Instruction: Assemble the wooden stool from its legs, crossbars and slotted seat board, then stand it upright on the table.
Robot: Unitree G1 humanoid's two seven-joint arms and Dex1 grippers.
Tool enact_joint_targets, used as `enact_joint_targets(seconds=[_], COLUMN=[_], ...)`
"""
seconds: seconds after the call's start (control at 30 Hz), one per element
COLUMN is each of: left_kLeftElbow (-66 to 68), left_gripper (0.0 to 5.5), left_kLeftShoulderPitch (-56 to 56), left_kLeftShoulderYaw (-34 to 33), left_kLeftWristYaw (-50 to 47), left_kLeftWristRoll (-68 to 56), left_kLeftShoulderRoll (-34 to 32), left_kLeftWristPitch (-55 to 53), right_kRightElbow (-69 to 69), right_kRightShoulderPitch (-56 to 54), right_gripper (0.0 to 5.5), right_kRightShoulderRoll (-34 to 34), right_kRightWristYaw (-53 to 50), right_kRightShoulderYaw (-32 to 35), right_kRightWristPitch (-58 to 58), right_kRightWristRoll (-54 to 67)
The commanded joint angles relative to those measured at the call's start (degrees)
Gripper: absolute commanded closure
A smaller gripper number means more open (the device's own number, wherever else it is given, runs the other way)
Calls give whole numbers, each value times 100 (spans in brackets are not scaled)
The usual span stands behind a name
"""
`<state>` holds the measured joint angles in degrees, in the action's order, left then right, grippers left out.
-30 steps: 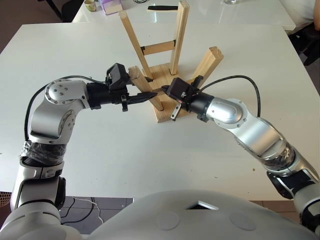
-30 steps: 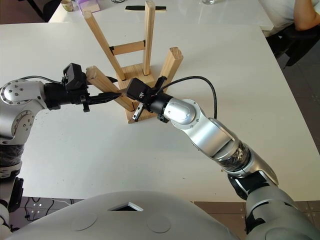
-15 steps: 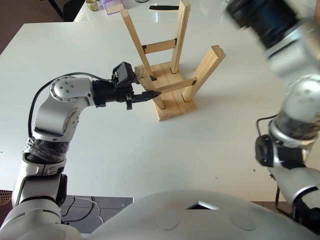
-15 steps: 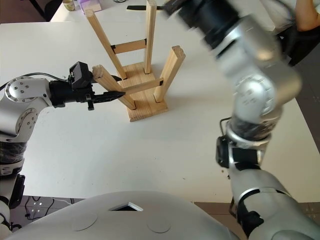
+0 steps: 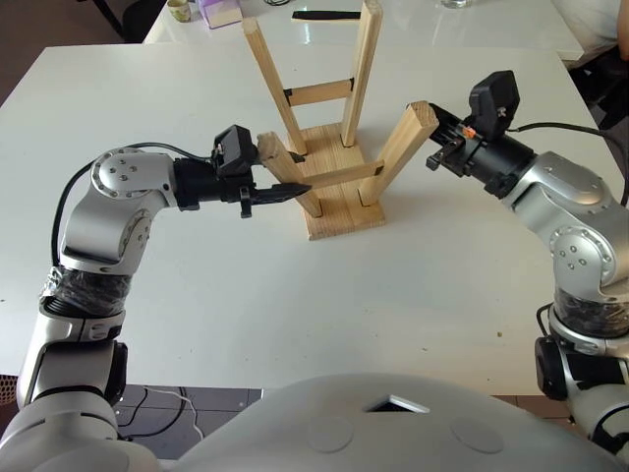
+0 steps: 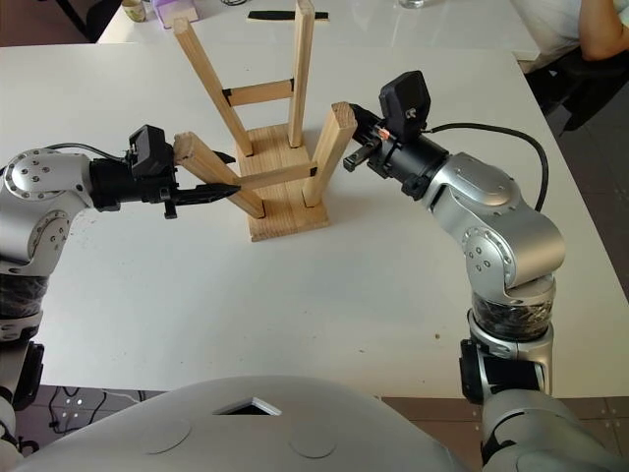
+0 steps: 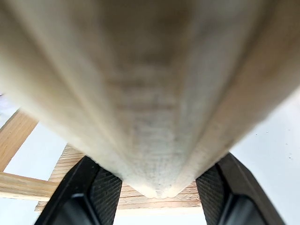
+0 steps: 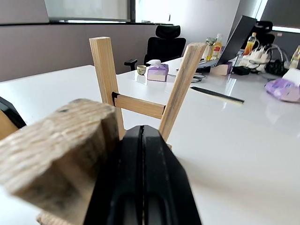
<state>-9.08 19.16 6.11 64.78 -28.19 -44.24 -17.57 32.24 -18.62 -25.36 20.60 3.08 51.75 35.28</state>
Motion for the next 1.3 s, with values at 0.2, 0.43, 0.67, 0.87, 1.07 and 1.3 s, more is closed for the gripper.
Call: enact_joint_targets(seconds=[0.2, 0.43, 0.67, 0.87, 1.07, 1.3], left_kLeftElbow=[63, -461, -1648, -2921, -3945, -4233], left_gripper=[346, 252, 252, 338, 432, 547], left_kLeftShoulderPitch=[-201, -497, -2660, -4115, -3744, -4062], left_kLeftShoulderYaw=[-341, -1093, -3089, -3666, -1272, -1], left_kLeftWristYaw=[238, 204, -1271, -3115, -5943, -7719], left_kLeftWristRoll=[-55, -537, -782, -884, 1112, 3346], left_kLeftShoulderRoll=[-287, -450, -159, 1347, 3392, 4245], left_kLeftWristPitch=[-133, -455, -1464, -1857, -1255, -824], right_kRightElbow=[-957, -1549, -109, 615, 990, 1191], right_kRightShoulderPitch=[-712, -447, 766, 1374, 1501, 1626], right_gripper=[550, 550, 550, 550, 550, 550], right_kRightShoulderRoll=[351, 375, 252, 373, 773, 1021], right_kRightWristYaw=[193, 28, -211, -798, -1460, -2431], right_kRightShoulderYaw=[1093, 1478, 847, 204, -561, -953], right_kRightWristPitch=[-453, -738, -890, -1089, -1081, -1102], right_kRightWristRoll=[769, 762, 163, -666, -1380, -2684])
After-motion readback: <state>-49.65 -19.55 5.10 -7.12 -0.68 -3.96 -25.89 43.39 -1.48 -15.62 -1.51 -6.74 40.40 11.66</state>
